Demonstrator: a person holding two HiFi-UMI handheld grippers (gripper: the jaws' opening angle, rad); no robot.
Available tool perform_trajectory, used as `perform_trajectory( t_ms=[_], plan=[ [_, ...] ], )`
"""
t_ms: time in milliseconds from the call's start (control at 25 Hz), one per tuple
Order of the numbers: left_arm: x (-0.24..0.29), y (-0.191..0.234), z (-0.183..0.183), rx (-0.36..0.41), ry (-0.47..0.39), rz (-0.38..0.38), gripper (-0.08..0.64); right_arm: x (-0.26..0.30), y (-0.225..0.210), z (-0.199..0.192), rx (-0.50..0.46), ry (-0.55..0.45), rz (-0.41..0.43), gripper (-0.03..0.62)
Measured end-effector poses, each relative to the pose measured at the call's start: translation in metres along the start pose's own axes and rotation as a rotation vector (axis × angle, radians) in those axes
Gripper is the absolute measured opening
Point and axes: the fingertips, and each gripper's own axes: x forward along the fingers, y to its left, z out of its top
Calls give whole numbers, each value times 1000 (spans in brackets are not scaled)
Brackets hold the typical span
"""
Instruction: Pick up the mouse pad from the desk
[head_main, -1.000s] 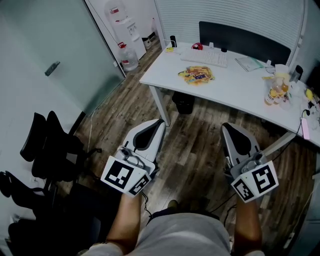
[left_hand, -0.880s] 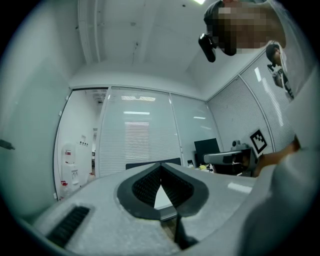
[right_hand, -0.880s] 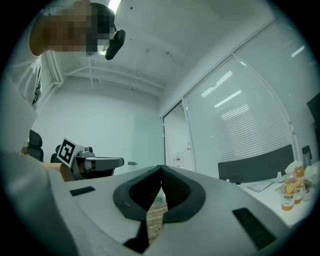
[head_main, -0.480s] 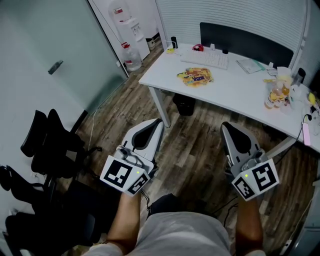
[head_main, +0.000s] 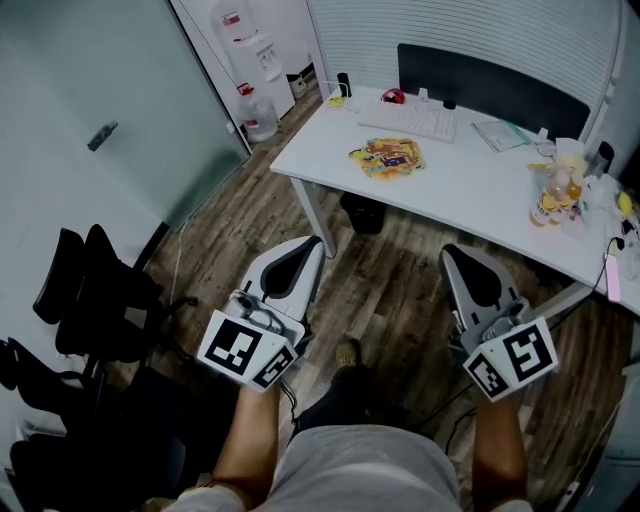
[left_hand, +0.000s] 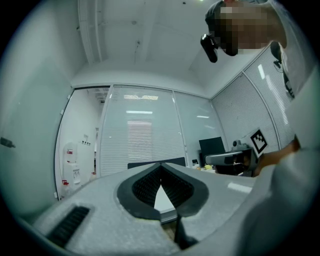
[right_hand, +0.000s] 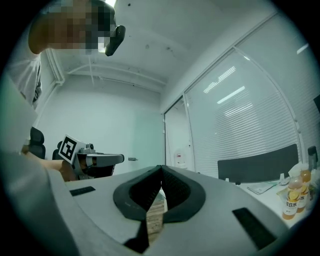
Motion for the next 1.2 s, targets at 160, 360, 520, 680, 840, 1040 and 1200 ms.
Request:
perform_trajectory(
  t_ms=[160,360,520,680,840,1040,1200],
  plan=[
    [18,20,-5,6,-3,-9,15,24,-12,-4,-5,1,-10,12],
    [43,57,-14,6,-3,-15,15,62,-30,-13,-9,12,-21,12],
    [62,93,-22,-5,4,-26,15,97,-42,-19,-12,35,-38,12],
    [80,126,-32,-18,3,-43,15,131,-54,-24,-26,54,-57,12],
    [97,158,-43,-20,10,-70,15,165,-63,-32,-31,68,-82,12],
    [121,192,-56,-20,22,-100,15,204,-76,-41,-35,83,-106,12],
    [138,215,-65,-20,31,-126,15,229,-88,-48,-32,93,-131,12]
  ],
)
